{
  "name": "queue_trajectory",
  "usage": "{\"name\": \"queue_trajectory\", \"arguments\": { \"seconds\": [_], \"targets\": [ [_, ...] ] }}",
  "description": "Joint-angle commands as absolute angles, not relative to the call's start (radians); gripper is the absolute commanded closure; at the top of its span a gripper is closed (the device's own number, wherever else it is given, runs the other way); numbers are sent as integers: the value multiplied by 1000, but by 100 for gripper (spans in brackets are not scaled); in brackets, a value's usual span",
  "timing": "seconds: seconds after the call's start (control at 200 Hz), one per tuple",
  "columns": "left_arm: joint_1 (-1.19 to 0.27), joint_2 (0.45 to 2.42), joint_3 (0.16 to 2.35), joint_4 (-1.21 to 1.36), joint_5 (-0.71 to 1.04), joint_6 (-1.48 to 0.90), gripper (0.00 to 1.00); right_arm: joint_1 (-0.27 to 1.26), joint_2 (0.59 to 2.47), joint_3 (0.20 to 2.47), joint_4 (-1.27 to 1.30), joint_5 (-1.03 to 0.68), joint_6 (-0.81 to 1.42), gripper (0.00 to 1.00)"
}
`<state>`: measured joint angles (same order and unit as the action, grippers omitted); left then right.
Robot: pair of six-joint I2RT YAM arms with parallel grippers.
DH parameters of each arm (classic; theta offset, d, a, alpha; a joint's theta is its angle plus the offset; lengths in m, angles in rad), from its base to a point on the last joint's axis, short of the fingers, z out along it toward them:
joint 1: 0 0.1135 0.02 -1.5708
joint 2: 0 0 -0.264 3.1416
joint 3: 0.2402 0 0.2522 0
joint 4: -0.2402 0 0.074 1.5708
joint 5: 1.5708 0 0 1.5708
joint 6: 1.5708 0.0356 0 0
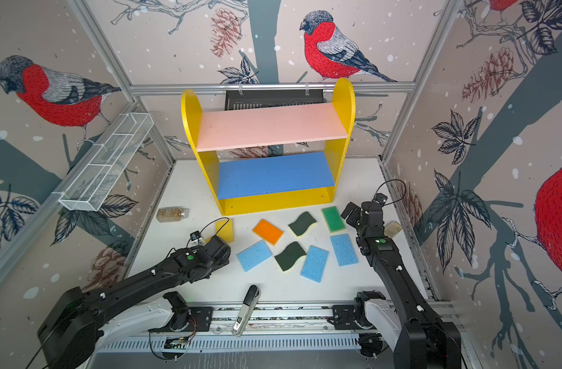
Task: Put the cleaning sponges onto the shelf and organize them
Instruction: 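Lower the left gripper and close it on the flat yellow sponge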
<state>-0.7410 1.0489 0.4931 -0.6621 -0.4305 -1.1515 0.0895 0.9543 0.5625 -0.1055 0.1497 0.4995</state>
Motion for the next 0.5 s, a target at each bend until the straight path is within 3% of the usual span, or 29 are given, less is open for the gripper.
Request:
{"name": "queue_trajectory", "arguments": {
  "seconds": [0.0,0.495],
  "targets": [
    [-741,1080,517,-666,-470,-1157,3,92,956,561,-76,141,502,0],
    [-741,1263,559,-659,-536,-1163,7,92,983,567,-75,129,502,0]
  ]
}}
